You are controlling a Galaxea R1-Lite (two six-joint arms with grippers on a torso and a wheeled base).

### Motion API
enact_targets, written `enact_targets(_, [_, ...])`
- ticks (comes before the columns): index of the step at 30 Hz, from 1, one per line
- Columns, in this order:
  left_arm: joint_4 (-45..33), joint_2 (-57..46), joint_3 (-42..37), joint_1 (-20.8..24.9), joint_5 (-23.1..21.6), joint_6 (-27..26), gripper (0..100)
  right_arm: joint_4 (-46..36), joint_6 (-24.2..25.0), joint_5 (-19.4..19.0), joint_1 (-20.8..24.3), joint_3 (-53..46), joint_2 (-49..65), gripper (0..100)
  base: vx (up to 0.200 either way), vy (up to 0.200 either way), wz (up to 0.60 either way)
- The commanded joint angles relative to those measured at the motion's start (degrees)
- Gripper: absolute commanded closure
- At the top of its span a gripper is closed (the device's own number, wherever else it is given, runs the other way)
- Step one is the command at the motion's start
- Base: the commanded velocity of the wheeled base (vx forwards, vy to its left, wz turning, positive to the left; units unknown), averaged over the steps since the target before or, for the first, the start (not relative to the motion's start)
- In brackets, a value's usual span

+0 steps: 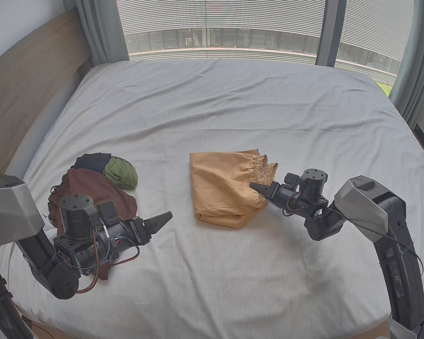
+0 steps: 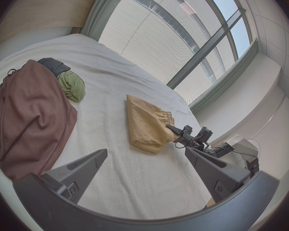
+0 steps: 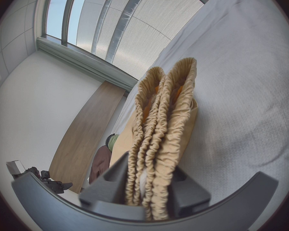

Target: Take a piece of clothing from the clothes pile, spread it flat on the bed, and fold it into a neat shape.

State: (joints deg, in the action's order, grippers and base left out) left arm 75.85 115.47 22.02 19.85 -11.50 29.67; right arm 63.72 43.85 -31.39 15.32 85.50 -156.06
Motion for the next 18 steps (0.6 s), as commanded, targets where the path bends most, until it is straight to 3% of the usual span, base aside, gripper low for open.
enact_targets(1, [0.09, 0.02, -0.04, 0.02, -0.02, 0.04, 0, 1.32, -0.52, 0.37, -0.47, -0.25, -0.56, 0, 0.0, 0.0, 0.0])
enact_targets(6, [0.09, -0.07, -0.04, 0.19, -0.02, 0.04, 0, 2.2, -1.13, 4.32, -2.14, -0.87, 0.06, 0, 0.0, 0.0, 0.0])
enact_targets(13, [0.09, -0.16, 0.04, 0.19, -0.11, 0.04, 0, 4.4, -1.66, 4.32, -7.68, -7.37, 5.77, 0, 0.0, 0.0, 0.0])
enact_targets(18, [0.09, -0.16, 0.13, 0.19, -0.11, 0.12, 0, 4.31, -1.93, 4.14, -9.0, -8.95, 11.48, 0, 0.0, 0.0, 0.0])
